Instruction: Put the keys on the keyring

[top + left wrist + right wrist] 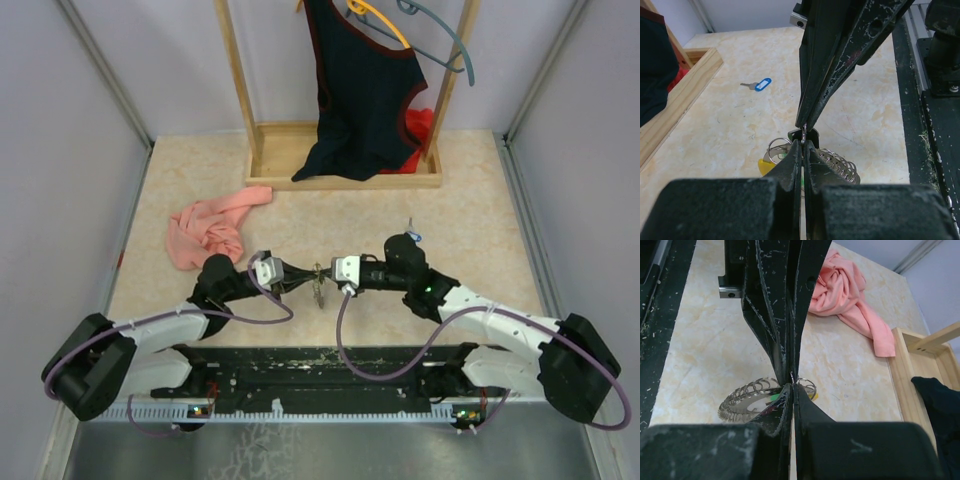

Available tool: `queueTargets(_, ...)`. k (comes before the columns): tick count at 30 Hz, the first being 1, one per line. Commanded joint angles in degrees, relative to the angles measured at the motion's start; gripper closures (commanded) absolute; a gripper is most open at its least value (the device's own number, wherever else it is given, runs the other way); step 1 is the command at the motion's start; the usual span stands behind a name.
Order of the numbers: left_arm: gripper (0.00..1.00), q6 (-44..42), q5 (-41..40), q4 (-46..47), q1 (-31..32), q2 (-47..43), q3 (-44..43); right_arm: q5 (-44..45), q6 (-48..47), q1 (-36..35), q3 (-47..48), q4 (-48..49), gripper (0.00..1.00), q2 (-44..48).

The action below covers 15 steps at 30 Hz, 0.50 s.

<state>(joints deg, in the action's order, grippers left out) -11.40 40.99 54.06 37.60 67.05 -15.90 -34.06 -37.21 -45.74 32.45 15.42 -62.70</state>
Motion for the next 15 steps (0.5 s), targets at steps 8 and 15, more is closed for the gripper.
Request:
queueTargets(8, 0.99, 8.4, -4.5, 10.7, 0.4, -2.7, 3.1, 4.2, -0.1, -0.3, -4.0, 5.2, 1.00, 2.2)
queueTargets(15, 0.99, 11.8, -5.8, 15.3, 0.5, -1.4, 4.3, 2.4, 1.0, -0.5, -4.6, 7.2, 1.00, 1.6)
